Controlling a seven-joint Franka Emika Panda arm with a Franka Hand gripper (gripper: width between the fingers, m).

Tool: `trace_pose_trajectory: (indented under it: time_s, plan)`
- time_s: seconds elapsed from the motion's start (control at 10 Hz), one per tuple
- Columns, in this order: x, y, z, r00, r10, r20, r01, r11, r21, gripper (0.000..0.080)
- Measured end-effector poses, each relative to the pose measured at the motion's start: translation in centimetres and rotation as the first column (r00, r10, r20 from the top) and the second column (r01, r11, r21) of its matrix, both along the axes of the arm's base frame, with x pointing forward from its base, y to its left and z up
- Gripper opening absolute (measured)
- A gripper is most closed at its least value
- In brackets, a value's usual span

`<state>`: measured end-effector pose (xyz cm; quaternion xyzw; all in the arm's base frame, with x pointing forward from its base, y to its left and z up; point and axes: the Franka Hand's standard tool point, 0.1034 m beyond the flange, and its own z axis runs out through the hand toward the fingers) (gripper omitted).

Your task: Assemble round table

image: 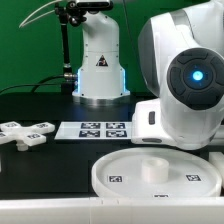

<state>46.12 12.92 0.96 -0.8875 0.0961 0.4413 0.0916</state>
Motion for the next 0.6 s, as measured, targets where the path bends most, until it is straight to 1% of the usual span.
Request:
trace_pose_trajectory:
  time_s: [0.1,0.3,0.4,0.5,0.6]
  plan:
    - [0.2,-0.5,0.9,1.0,0.009,-0.007,-0.008,1.0,0.015,0.0407]
    - [1.4,-1.8,4.6,0.999,0.023,-0.036,-0.021,0.999,0.047,0.0407]
    - [2.4,-2.2,6.3,0.998,0.029,-0.051,-0.026,0.998,0.057,0.0409]
    - [3.4,-2.2,6.9,0.999,0.03,-0.032,-0.028,0.998,0.059,0.0409]
    - [3.8,-2.0,6.3,1.0,0.021,0.009,-0.022,0.998,0.052,0.0409]
